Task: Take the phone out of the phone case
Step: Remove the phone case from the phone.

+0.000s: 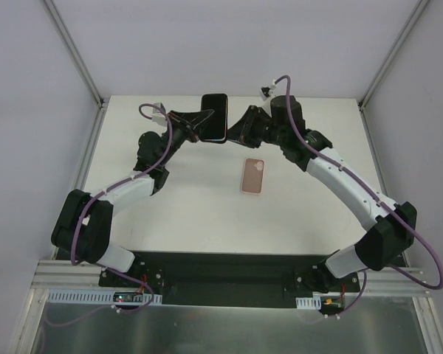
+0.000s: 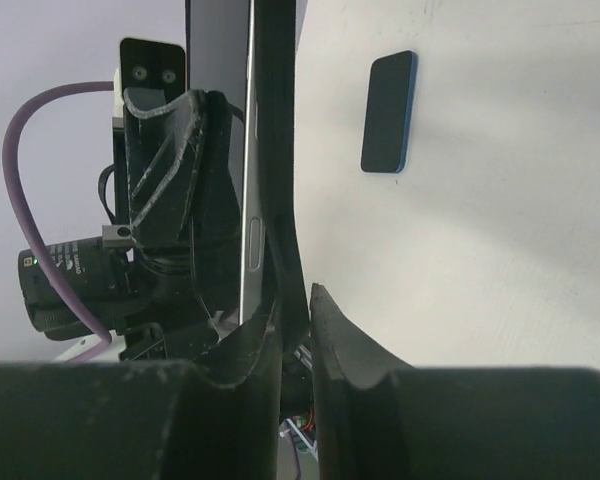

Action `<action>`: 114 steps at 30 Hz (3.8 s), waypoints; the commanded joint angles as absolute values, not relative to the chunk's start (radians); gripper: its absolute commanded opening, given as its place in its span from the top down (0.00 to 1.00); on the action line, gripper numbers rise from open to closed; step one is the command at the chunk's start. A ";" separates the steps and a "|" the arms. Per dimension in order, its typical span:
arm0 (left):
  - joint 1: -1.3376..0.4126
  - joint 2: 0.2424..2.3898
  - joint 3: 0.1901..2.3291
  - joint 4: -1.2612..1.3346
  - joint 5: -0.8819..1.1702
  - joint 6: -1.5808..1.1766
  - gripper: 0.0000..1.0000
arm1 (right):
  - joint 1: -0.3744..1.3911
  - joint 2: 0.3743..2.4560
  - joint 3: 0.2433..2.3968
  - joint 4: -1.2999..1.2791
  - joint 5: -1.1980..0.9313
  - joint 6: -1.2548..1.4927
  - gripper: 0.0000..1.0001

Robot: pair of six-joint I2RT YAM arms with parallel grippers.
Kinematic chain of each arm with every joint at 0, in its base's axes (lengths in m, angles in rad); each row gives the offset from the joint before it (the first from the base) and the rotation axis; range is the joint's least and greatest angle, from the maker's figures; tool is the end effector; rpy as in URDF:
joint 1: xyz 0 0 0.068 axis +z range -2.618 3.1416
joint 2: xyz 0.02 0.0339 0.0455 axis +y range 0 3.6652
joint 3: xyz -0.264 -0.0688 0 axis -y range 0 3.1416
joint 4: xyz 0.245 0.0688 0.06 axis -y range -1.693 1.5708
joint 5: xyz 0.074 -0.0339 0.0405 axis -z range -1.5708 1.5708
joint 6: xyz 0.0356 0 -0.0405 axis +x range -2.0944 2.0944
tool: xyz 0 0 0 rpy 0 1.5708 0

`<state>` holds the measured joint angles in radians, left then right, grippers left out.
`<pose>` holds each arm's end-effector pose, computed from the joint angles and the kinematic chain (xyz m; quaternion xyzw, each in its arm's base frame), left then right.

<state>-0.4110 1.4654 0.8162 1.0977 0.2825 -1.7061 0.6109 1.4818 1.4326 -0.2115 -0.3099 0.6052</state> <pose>0.2904 -0.1374 0.3226 -0.2228 0.4921 -0.7673 0.3455 0.2792 0.2088 0.3965 -0.0963 0.7832 0.4443 0.4241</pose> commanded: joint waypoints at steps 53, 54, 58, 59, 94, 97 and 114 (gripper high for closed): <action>-0.670 1.312 0.871 0.816 0.580 -1.132 1.00 | 0.603 1.534 1.247 0.380 -0.363 0.681 0.56; -0.670 1.305 0.868 0.816 0.575 -1.135 1.00 | 0.603 1.532 1.240 0.405 -0.377 0.675 0.58; -0.669 1.301 0.818 0.920 0.548 -1.187 1.00 | 0.604 1.502 1.184 0.488 -0.419 0.644 0.66; -0.667 1.307 0.802 0.954 0.546 -1.207 1.00 | 0.603 1.496 1.175 0.497 -0.439 0.632 0.67; -0.608 1.336 0.787 0.709 0.566 -1.040 0.01 | 0.528 1.278 1.075 -0.202 -0.006 0.471 0.98; -0.594 1.327 0.795 0.645 0.565 -0.996 0.01 | 0.515 1.273 1.042 -0.206 0.024 0.482 0.99; -0.759 1.500 1.043 0.134 0.384 -0.598 0.03 | 0.520 1.330 1.084 -0.449 0.267 0.422 0.99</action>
<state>-0.6617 1.4338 0.9653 0.2859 0.5014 -0.7345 0.5114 1.3113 1.0168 -0.4088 0.2028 0.4286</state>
